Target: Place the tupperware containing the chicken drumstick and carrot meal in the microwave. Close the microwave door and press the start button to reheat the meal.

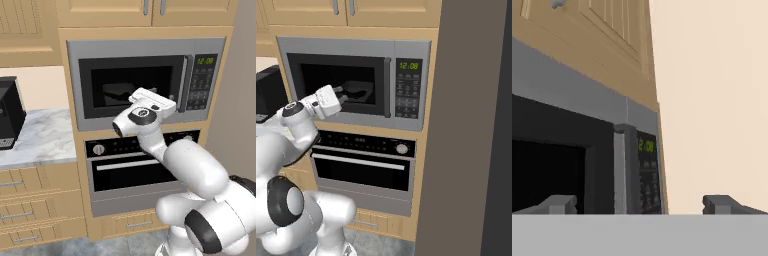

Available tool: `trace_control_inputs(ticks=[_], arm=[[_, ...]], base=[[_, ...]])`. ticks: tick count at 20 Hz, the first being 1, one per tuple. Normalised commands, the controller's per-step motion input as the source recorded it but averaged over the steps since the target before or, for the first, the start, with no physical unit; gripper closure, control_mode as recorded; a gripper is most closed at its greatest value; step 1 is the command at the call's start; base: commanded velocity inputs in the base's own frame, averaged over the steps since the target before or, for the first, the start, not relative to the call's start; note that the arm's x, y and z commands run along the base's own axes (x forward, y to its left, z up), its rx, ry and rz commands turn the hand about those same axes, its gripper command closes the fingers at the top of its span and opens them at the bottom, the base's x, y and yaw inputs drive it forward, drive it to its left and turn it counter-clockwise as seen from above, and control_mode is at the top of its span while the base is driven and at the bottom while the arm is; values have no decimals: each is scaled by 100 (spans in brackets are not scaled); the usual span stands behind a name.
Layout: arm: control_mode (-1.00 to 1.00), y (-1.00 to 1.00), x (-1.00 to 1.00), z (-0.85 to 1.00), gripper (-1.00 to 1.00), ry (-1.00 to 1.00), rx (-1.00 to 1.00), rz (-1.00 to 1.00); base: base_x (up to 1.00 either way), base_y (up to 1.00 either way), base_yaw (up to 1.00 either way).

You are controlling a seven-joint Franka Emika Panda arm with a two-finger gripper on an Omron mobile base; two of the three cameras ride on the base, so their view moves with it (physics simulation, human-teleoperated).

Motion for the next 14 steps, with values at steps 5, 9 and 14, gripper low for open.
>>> trace_control_inputs(ticks=[5,9,14], arm=[[-100,-8,-90,11,100,-20,30,-1],[-100,-19,-81,38,100,-12,40,0],[-100,-50,-87,42,100,-13,47,13]], base=[[0,0,0],[0,0,0],[0,0,0]])
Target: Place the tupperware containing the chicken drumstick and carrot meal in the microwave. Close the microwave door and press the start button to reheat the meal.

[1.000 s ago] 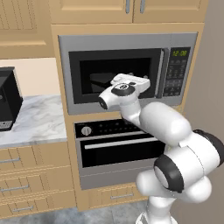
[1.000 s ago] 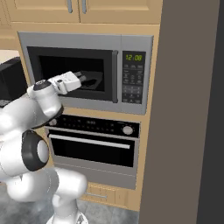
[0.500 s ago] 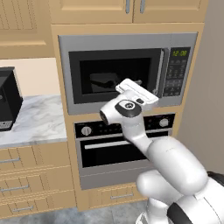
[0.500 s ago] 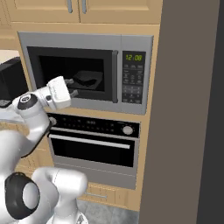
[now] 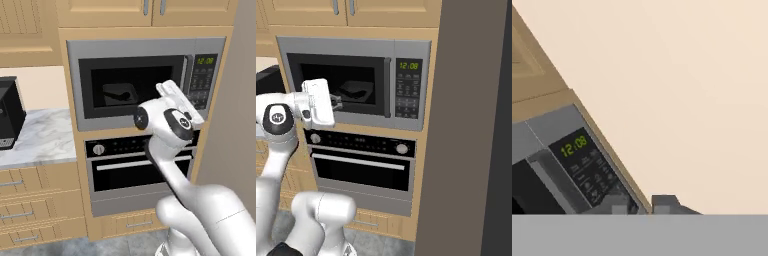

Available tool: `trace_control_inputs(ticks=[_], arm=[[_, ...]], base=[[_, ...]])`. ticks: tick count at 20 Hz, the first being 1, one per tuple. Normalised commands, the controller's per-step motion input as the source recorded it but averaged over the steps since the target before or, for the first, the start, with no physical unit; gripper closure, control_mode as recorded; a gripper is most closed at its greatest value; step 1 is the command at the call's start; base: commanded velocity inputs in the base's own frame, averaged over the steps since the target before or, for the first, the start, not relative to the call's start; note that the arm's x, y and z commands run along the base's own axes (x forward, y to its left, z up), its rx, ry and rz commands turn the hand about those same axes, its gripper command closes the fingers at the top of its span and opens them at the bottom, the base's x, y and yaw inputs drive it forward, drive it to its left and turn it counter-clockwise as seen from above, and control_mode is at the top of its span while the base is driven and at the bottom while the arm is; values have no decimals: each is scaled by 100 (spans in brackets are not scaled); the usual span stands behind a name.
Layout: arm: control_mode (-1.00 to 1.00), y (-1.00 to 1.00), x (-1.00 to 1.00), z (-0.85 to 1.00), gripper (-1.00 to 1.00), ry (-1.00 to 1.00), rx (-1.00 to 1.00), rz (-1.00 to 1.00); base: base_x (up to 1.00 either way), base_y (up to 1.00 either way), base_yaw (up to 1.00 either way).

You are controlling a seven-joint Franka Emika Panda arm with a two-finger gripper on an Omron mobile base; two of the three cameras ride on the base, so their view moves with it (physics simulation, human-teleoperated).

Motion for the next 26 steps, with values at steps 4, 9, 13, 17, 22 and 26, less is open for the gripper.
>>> trace_control_inputs(ticks=[4,9,13,17,22,26], arm=[[-100,-84,-84,16,100,-12,60,27],[-100,-100,-79,2,100,-21,65,37],[-100,-98,-52,-21,100,-17,58,45],[-100,-78,-2,-50,100,-9,50,42],[-100,-16,47,-35,100,-15,36,15],[-100,0,58,0,100,-1,3,0]], base=[[0,0,0],[0,0,0],[0,0,0],[0,0,0],[0,0,0],[0,0,0]])
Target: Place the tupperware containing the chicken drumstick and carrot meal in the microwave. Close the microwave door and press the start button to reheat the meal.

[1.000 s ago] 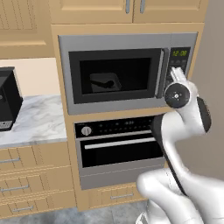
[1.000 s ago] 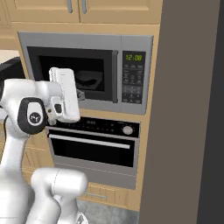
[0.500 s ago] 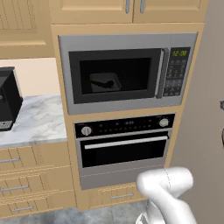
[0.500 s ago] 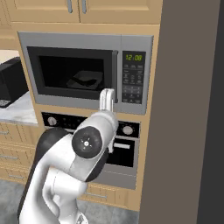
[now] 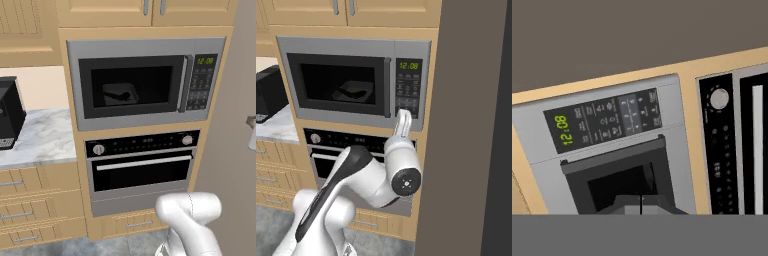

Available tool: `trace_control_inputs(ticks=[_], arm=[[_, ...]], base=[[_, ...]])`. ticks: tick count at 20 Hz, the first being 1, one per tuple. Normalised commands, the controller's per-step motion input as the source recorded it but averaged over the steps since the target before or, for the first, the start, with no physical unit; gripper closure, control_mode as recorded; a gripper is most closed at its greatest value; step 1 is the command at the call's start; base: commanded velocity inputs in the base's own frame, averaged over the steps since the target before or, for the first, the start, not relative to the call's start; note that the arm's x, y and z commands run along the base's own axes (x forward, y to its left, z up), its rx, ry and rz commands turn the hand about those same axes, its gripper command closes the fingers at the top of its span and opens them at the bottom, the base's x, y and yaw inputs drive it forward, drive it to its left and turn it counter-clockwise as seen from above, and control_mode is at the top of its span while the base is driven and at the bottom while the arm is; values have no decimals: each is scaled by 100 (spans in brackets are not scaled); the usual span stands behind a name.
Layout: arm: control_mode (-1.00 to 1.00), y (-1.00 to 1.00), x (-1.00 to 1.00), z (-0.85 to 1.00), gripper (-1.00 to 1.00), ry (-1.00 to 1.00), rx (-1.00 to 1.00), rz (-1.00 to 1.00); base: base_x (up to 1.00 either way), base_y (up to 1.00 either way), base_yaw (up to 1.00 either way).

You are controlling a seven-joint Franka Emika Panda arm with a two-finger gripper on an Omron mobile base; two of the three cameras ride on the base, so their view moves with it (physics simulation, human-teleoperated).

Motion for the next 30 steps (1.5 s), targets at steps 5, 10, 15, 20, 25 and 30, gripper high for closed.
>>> trace_control_inputs(ticks=[5,10,15,20,25,30], arm=[[-100,0,72,-1,100,0,0,0],[-100,-3,56,-14,100,0,-1,0],[-100,-14,45,-23,100,0,0,0],[-100,0,38,-18,100,0,-1,0],[-100,-1,29,-22,100,0,-2,0],[-100,-7,26,-16,100,0,0,0]], base=[[0,0,0],[0,0,0],[0,0,0],[0,0,0],[0,0,0],[0,0,0]])
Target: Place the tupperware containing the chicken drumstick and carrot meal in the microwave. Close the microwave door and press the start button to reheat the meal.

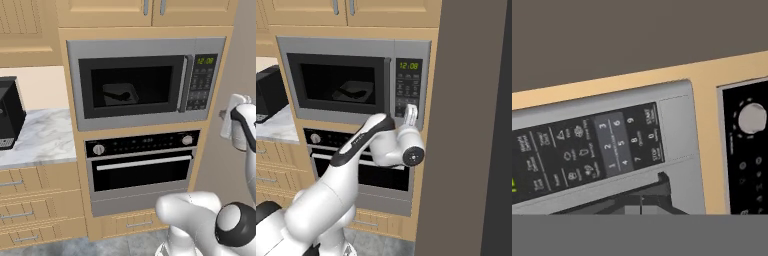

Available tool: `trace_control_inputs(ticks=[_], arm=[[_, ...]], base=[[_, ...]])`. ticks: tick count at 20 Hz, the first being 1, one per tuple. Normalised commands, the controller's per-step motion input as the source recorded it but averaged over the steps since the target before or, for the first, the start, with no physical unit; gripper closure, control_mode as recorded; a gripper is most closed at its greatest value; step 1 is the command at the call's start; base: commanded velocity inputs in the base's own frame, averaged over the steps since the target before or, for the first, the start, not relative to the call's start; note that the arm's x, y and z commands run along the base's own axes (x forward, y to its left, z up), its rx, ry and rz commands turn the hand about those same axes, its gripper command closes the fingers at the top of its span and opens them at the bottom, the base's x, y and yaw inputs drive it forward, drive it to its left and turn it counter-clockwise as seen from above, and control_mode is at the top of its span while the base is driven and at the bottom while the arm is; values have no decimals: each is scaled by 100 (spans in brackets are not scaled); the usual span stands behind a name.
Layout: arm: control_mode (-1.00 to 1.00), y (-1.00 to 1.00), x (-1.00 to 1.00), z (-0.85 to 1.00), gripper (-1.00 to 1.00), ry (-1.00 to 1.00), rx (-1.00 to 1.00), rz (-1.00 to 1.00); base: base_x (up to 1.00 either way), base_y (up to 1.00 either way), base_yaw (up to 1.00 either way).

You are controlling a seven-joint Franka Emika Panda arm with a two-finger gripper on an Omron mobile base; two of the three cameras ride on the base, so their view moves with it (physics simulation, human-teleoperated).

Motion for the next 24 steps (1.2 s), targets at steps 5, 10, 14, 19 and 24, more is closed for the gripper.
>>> trace_control_inputs(ticks=[5,10,14,19,24], arm=[[-100,-3,25,-12,100,0,0,0],[-100,-1,27,-10,100,0,0,0],[-100,0,32,-8,100,-1,0,0],[-100,0,31,-7,100,0,0,0],[-100,0,30,-7,100,0,0,0]], base=[[0,0,0],[0,0,0],[0,0,0],[0,0,0],[0,0,0]])
